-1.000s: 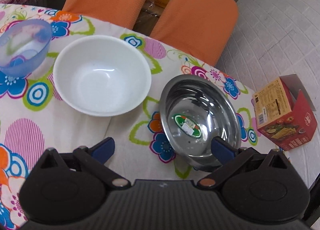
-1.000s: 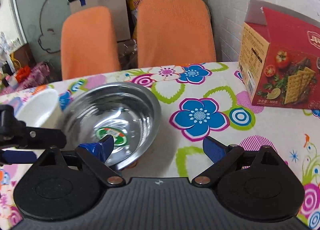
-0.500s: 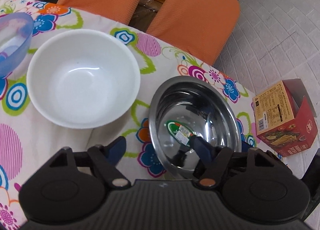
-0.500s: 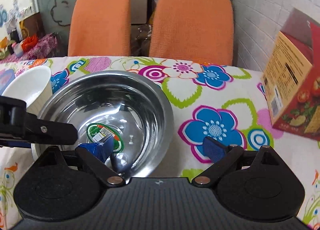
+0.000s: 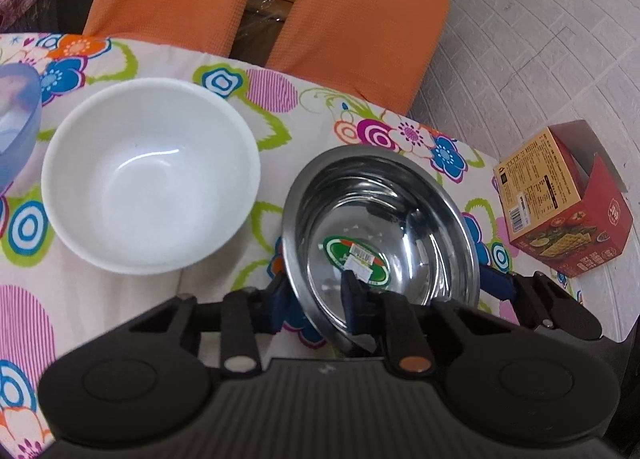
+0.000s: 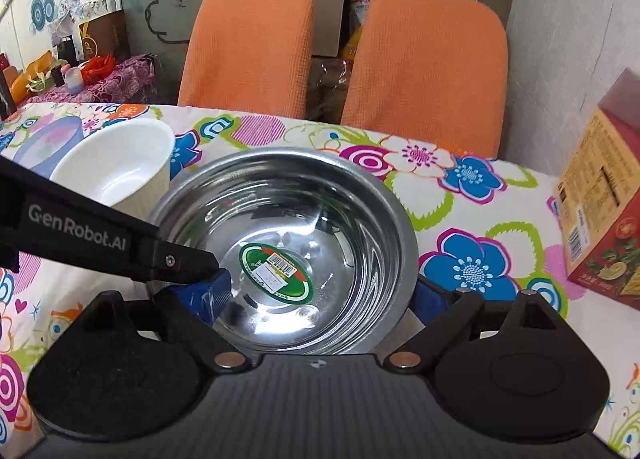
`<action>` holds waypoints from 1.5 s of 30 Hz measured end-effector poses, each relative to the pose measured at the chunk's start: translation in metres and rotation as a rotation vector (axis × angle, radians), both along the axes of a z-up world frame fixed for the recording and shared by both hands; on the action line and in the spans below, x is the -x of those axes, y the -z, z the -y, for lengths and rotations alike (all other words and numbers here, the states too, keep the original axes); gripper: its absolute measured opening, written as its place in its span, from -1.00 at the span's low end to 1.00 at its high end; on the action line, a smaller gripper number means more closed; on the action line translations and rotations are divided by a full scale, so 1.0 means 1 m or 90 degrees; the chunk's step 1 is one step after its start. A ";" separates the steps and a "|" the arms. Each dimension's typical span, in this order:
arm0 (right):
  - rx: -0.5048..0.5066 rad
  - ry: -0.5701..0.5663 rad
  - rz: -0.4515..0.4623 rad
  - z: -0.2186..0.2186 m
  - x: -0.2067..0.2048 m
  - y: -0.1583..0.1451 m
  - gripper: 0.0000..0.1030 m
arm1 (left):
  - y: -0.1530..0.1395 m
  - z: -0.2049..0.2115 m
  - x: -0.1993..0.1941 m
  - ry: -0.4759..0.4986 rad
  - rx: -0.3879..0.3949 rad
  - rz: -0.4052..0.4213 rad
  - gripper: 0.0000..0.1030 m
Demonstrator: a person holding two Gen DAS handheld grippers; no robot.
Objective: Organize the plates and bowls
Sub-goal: 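Lower the steel bowl onto the plate stack and open the left gripper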
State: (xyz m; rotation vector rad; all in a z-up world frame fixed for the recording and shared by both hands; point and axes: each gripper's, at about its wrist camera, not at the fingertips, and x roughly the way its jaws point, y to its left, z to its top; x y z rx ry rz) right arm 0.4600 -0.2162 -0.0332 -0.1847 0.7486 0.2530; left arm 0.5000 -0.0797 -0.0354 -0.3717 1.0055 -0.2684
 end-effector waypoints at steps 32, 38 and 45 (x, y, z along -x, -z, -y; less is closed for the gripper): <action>-0.065 -0.030 0.033 -0.056 0.230 0.005 0.61 | -0.004 -0.073 0.237 0.077 -0.050 0.025 -0.76; -0.081 -0.001 0.034 -0.056 0.264 0.007 0.61 | -0.004 -0.074 0.265 0.103 -0.053 0.036 -0.76; -0.102 0.004 0.026 -0.058 0.279 0.009 0.60 | -0.005 -0.079 0.279 0.110 -0.053 0.038 -0.76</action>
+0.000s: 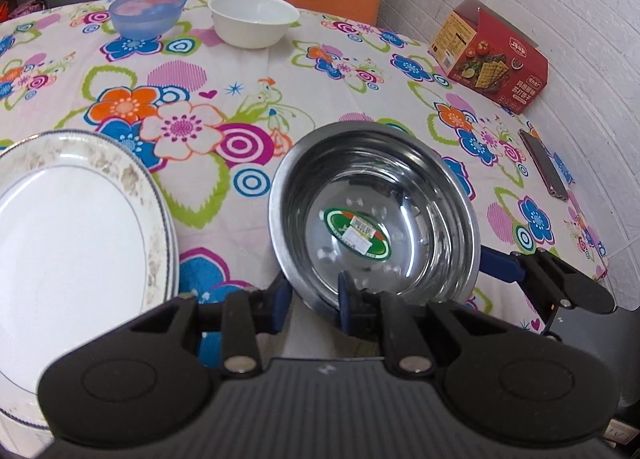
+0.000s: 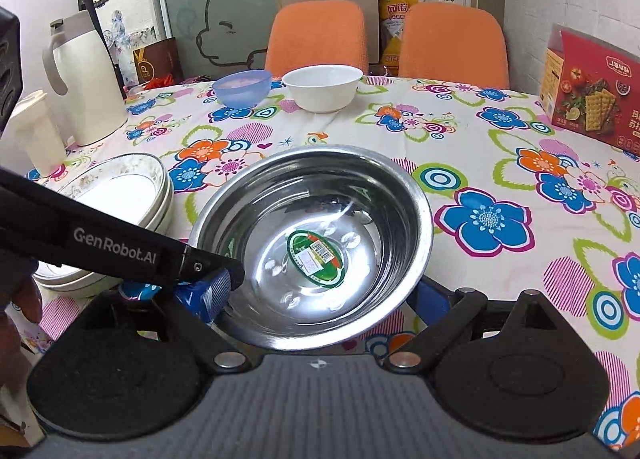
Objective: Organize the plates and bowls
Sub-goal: 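Lower the steel bowl onto the plate stack and open the left gripper, then move the left gripper to the white ceramic bowl's rim and close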
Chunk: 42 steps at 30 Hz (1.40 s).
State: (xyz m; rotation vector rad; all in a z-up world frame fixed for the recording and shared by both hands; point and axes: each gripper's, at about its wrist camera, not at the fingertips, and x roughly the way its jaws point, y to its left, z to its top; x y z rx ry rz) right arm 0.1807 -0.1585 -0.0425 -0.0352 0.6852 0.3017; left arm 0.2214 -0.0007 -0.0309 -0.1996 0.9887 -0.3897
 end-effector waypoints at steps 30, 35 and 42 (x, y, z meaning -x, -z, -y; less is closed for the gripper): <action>-0.021 0.023 0.057 0.038 -0.068 -0.069 0.59 | -0.074 -0.061 -0.069 -0.095 0.047 0.122 0.22; -0.006 -0.002 0.057 0.024 -0.136 -0.086 0.59 | -0.074 -0.070 -0.135 -0.153 0.101 0.098 0.24; 0.041 -0.019 0.015 0.002 -0.250 -0.070 0.59 | -0.039 -0.074 -0.230 -0.260 0.127 0.018 0.24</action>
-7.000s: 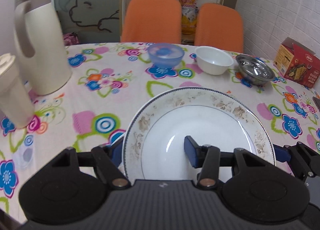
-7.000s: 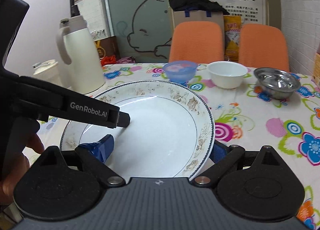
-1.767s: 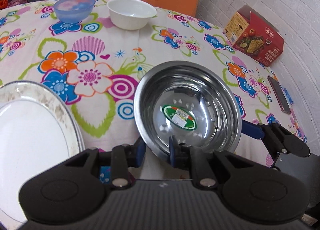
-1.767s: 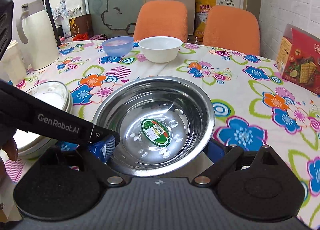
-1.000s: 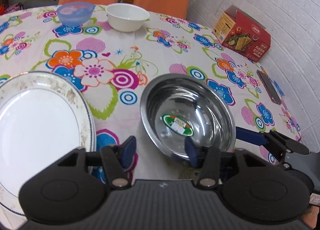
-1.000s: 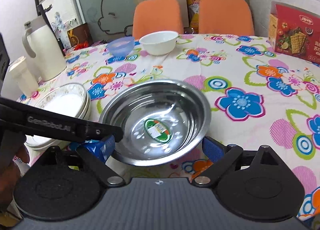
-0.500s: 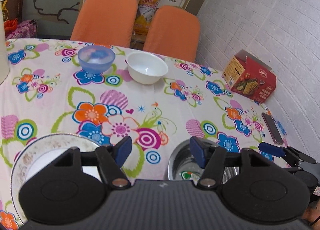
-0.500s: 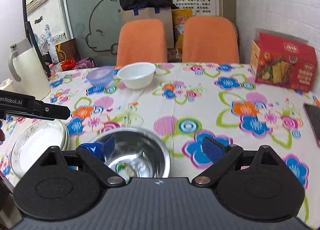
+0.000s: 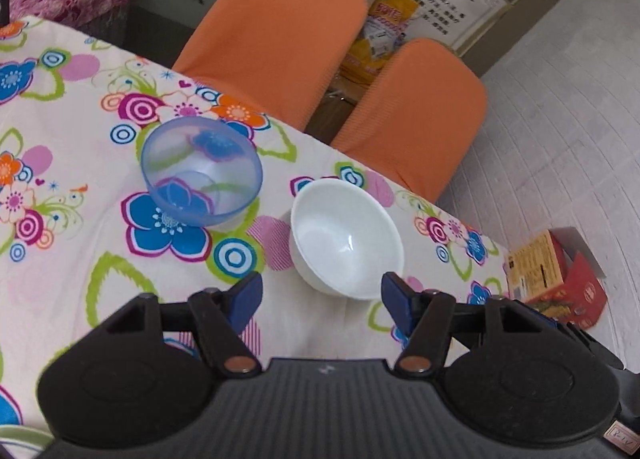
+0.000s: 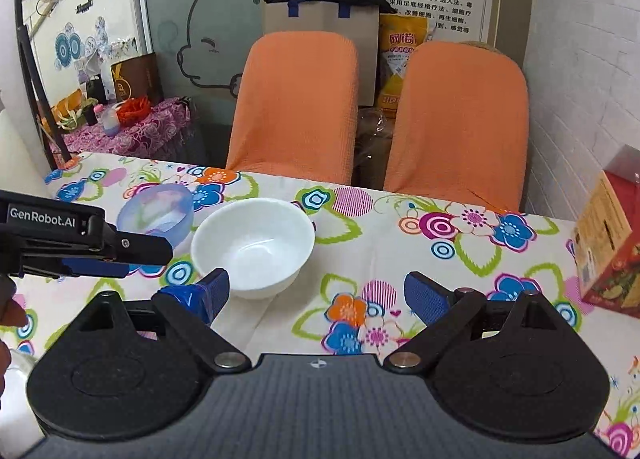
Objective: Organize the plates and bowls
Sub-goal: 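Move the left gripper to the white ceramic bowl's rim and close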
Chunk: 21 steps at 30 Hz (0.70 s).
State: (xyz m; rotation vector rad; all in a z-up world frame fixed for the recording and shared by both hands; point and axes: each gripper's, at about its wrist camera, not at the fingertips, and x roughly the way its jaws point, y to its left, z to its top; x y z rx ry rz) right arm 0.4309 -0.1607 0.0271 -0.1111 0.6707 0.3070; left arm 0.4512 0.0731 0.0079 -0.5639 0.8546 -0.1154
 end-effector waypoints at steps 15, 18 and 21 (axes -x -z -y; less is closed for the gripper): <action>0.085 -0.068 -0.054 -0.040 -0.084 0.067 0.59 | 0.051 0.017 -0.072 -0.048 0.004 -0.077 0.24; 0.050 -0.078 -0.057 -0.034 -0.088 0.071 0.60 | 0.052 0.019 -0.073 -0.044 -0.003 -0.074 0.24; 0.016 -0.066 -0.078 -0.027 -0.093 0.075 0.62 | 0.052 0.020 -0.072 -0.045 -0.008 -0.072 0.24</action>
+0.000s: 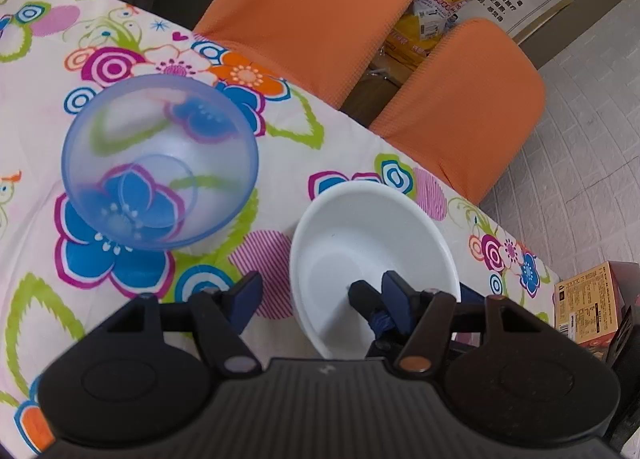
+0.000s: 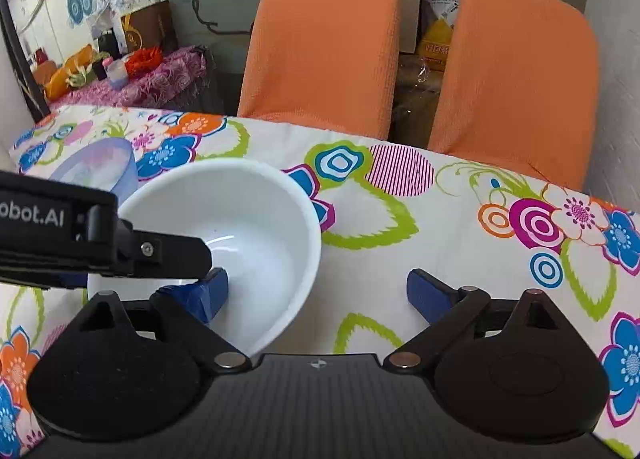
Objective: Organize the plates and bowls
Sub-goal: 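Move the left gripper to the white ceramic bowl's rim and close, then carry the white bowl into the steel bowl and open the left gripper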
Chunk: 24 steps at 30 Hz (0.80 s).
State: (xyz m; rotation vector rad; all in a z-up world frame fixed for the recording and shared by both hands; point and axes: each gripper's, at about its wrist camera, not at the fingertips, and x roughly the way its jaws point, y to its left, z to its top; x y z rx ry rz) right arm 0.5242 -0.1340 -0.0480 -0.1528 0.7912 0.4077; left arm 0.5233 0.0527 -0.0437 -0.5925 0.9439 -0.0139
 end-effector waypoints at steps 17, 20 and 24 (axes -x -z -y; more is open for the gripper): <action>0.050 -0.085 0.012 -0.012 0.011 -0.009 0.40 | 0.000 -0.002 -0.001 0.016 0.011 -0.015 -0.12; 0.016 -0.100 -0.009 -0.013 0.010 -0.007 0.10 | 0.001 -0.003 -0.003 0.024 0.005 -0.017 -0.43; 0.014 -0.115 -0.013 -0.019 0.016 -0.009 -0.07 | 0.003 -0.006 -0.005 0.027 0.024 -0.026 -0.53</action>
